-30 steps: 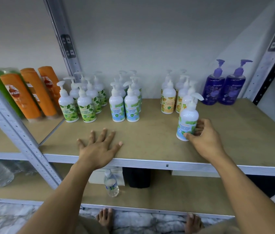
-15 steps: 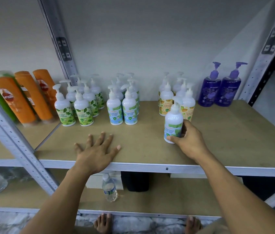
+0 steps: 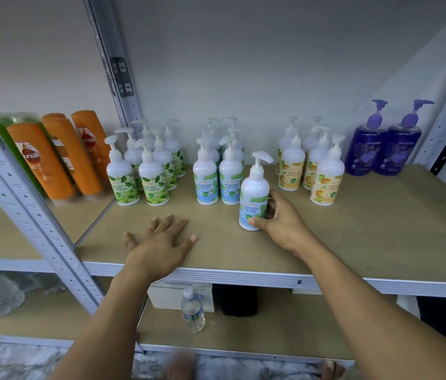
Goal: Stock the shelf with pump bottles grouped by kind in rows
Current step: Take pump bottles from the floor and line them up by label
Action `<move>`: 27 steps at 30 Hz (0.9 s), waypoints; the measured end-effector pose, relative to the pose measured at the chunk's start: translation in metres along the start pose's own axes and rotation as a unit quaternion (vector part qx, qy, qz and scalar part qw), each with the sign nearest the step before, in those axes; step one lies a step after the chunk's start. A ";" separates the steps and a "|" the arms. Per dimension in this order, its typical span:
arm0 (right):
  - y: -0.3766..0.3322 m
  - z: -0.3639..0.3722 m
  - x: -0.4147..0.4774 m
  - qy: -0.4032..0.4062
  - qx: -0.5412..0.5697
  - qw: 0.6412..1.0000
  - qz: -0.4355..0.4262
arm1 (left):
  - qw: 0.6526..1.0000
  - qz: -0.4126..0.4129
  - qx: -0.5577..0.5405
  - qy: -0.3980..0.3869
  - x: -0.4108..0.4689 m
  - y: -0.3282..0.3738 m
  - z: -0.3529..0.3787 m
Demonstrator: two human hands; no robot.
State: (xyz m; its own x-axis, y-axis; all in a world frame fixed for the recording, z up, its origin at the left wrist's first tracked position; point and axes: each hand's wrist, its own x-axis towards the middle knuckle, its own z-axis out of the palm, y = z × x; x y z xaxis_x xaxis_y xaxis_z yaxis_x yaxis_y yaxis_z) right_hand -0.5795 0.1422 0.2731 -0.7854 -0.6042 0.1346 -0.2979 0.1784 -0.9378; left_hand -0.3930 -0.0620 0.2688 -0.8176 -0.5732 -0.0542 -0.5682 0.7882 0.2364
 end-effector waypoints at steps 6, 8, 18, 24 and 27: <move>0.002 0.014 0.020 -0.002 -0.016 1.000 -0.006 | 1.000 0.004 -0.003 0.001 0.002 -0.003 -0.001; 0.001 0.020 0.023 0.004 -0.008 1.000 -0.010 | 1.000 0.005 -0.002 0.001 0.004 -0.005 -0.002; 0.000 0.031 0.026 0.044 0.000 0.999 -0.027 | 1.000 0.006 0.000 0.009 0.011 -0.011 -0.003; -0.002 0.035 0.026 0.051 -0.008 0.998 -0.036 | 1.000 0.006 0.003 0.012 0.011 -0.011 -0.003; -0.003 0.037 0.027 0.048 -0.015 0.998 -0.040 | 1.000 0.005 -0.002 0.015 0.010 -0.011 -0.002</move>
State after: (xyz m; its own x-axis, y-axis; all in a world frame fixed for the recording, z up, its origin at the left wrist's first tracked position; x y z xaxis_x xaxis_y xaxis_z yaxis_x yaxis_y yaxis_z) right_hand -0.5795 0.0965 0.2676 -0.8058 -0.5413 0.2403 -0.3769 0.1557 -0.9131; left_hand -0.3953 -0.0767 0.2675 -0.8206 -0.5711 -0.0229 -0.5589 0.7935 0.2407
